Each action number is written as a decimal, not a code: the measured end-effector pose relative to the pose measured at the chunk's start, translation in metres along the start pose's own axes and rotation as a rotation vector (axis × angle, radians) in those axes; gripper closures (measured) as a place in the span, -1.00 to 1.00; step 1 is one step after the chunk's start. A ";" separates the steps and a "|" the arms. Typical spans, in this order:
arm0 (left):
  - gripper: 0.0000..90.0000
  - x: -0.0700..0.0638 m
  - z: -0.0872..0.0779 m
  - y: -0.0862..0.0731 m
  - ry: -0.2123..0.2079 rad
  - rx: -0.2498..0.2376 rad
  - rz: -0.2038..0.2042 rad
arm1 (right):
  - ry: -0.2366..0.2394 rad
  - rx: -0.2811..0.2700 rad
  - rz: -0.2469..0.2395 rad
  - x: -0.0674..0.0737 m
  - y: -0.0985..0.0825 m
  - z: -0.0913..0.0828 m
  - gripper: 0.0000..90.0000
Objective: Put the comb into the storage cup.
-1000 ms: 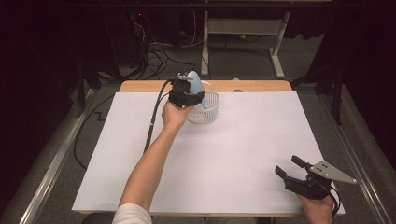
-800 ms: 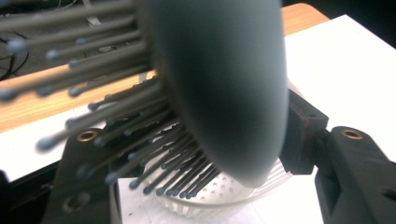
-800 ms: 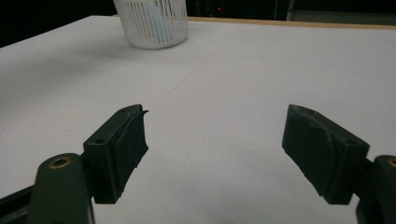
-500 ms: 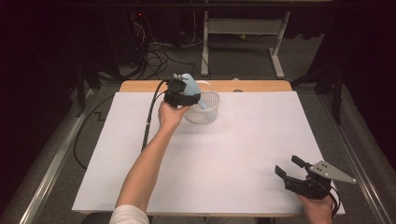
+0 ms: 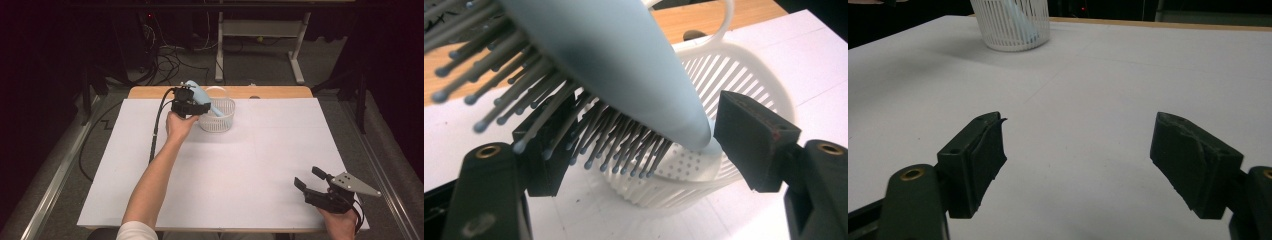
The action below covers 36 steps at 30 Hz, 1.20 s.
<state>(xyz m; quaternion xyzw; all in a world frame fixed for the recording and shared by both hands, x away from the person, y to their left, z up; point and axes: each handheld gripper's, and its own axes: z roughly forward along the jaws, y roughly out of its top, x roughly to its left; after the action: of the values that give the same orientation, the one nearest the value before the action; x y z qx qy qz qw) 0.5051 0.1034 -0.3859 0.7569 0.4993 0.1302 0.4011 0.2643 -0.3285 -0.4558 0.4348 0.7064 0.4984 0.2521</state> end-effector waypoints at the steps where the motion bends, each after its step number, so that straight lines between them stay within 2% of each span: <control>1: -0.43 0.001 0.000 -0.001 0.000 -0.001 -0.003 | 0.000 0.000 0.000 0.000 0.000 0.000 -0.50; 17: -0.48 0.009 -0.008 -0.009 -0.016 -0.020 -0.019 | -0.003 -0.002 0.001 0.000 0.000 0.000 -0.50; 36: -0.50 0.012 -0.027 -0.009 -0.012 -0.032 -0.001 | 0.000 -0.002 0.002 -0.001 0.000 0.000 -0.51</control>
<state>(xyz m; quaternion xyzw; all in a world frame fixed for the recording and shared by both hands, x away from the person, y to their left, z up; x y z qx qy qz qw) 0.4889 0.1286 -0.3777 0.7508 0.4951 0.1337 0.4163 0.2648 -0.3288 -0.4562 0.4351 0.7056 0.4993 0.2520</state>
